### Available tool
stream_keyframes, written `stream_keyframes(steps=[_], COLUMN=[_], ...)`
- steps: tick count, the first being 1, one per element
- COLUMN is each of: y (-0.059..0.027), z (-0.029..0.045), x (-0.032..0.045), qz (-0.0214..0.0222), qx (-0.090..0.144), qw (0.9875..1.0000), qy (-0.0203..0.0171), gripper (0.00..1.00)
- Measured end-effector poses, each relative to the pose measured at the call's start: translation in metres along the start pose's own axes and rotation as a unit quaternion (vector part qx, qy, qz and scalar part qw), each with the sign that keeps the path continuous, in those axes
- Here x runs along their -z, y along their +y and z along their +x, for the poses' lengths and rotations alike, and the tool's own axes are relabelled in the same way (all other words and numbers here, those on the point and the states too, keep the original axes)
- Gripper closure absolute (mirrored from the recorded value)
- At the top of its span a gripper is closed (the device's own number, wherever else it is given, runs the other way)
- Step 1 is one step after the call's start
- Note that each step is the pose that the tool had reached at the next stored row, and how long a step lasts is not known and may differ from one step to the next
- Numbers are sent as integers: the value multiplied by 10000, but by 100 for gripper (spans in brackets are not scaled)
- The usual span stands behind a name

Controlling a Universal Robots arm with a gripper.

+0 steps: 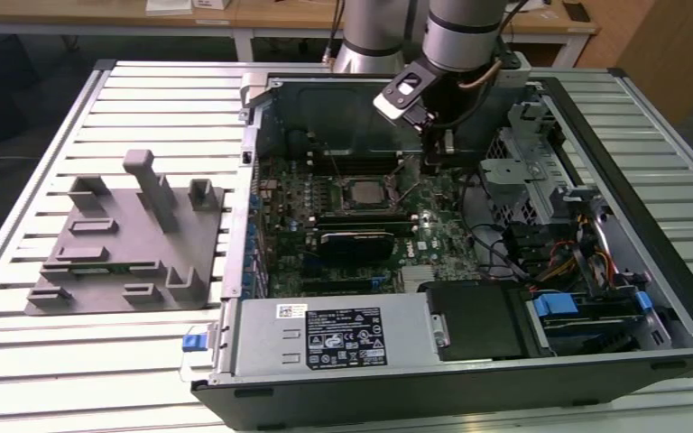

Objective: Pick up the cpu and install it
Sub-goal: 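Close the cpu cover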

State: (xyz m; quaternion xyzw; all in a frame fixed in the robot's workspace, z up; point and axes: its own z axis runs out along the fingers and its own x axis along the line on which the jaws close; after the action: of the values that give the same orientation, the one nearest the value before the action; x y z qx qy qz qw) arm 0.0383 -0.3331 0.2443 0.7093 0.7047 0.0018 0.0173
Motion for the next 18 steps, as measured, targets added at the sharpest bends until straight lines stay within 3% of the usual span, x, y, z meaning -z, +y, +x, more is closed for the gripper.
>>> stream_keyframes(steps=[11,18], y=[-225,-323], z=[-1,-2], x=[6,6], qz=[-20,-21], qx=[-2,-2], qw=[10000,10000], qy=[0,0], gripper=[89,89])
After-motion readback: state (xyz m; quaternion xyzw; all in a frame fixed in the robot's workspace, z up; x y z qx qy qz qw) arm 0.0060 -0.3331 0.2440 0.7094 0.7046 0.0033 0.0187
